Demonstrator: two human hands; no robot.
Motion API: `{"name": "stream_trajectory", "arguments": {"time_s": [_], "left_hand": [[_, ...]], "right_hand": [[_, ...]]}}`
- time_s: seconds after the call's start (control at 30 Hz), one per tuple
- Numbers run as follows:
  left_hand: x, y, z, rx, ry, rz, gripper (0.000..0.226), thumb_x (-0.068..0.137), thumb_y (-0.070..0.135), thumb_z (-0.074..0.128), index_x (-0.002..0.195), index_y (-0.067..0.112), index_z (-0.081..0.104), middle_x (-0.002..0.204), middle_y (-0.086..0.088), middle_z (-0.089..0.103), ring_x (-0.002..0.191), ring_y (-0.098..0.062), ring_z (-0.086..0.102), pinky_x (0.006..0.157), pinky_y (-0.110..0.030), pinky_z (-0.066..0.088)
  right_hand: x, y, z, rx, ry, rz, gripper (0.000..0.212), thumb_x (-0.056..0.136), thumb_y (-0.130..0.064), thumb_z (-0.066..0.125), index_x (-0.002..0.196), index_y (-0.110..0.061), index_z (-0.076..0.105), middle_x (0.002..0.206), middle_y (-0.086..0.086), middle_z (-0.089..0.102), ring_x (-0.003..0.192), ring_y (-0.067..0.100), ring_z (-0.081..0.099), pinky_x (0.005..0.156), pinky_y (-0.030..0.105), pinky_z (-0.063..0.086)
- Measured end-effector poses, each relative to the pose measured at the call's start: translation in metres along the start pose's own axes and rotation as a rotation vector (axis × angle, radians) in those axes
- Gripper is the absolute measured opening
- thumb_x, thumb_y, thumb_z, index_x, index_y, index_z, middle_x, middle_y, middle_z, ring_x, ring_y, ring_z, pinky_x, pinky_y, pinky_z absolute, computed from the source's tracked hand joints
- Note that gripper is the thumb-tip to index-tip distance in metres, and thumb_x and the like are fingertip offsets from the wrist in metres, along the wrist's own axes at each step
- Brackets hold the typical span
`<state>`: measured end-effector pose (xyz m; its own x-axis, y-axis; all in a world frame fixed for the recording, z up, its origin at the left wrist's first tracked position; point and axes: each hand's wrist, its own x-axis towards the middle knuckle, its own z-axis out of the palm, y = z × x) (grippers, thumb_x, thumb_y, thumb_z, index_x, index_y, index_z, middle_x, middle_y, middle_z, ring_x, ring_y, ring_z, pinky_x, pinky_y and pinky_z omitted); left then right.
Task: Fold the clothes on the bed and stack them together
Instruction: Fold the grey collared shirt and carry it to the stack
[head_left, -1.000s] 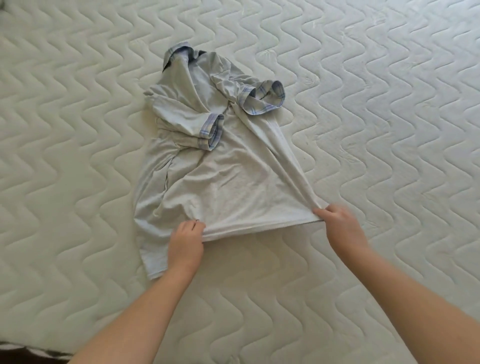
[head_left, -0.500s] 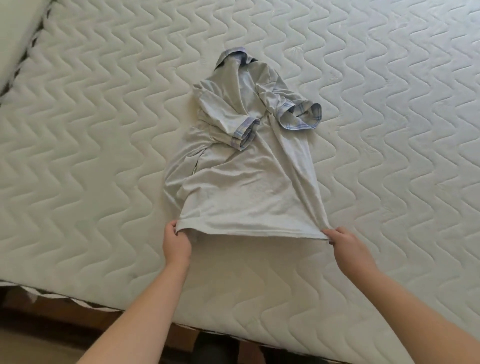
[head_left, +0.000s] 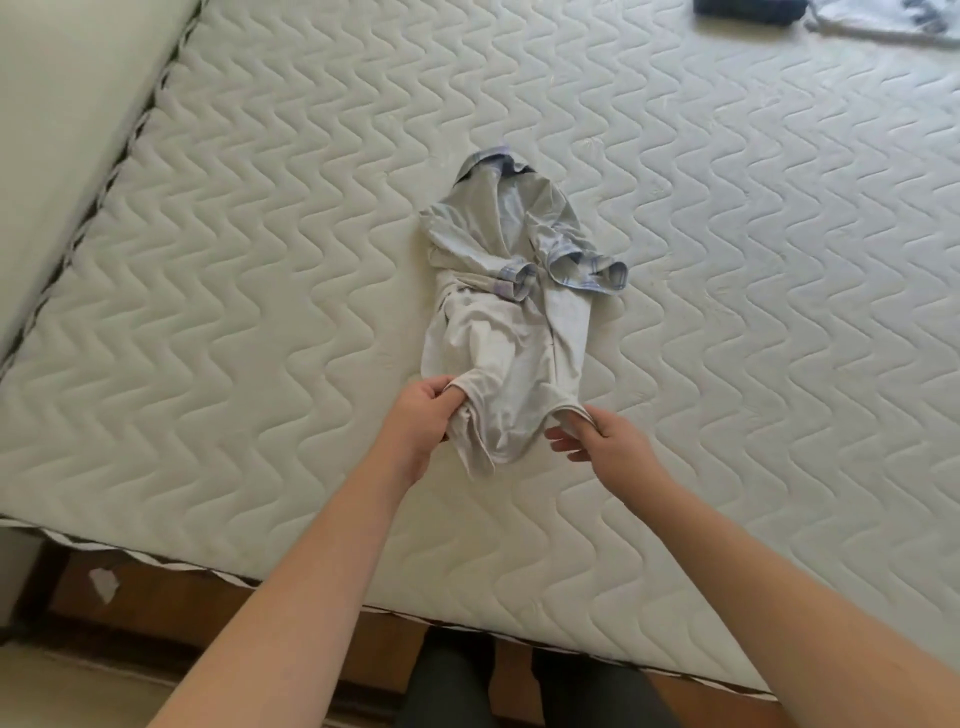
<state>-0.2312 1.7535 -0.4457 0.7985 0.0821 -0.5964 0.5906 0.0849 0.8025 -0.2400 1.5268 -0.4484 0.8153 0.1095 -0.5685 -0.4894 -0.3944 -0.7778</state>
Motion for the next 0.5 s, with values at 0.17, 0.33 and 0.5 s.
{"name": "stream_trajectory", "arguments": {"time_s": [0.17,0.33,0.5], "left_hand": [[-0.039,0.065,0.009,0.048,-0.134,0.063,0.022,0.095,0.020,0.061,0.094,0.002,0.074,0.074,-0.008,0.069,0.061,-0.015,0.062,0.054,-0.022,0.052],[-0.070,0.111,0.026,0.248,-0.196,0.207,0.018,0.091,0.025,0.068,0.104,0.014,0.075,0.093,-0.002,0.076,0.086,-0.016,0.069,0.079,-0.033,0.056],[-0.101,0.137,0.042,0.444,-0.274,0.311,0.014,0.095,0.035,0.062,0.097,0.030,0.074,0.088,0.011,0.076,0.083,-0.001,0.070,0.075,-0.016,0.054]], "right_hand": [[-0.039,-0.046,0.016,0.216,-0.143,-0.055,0.027,0.105,-0.023,0.043,0.120,-0.019,0.065,0.109,-0.003,0.074,0.103,0.011,0.069,0.093,0.029,0.050],[-0.075,-0.088,0.026,0.642,-0.176,-0.032,0.027,0.106,-0.024,0.040,0.115,-0.016,0.064,0.109,0.003,0.073,0.097,0.015,0.071,0.086,0.030,0.055],[-0.099,-0.116,0.011,0.895,-0.107,-0.058,0.028,0.104,-0.017,0.042,0.116,-0.010,0.066,0.109,0.008,0.073,0.097,0.021,0.070,0.082,0.031,0.057]]}}
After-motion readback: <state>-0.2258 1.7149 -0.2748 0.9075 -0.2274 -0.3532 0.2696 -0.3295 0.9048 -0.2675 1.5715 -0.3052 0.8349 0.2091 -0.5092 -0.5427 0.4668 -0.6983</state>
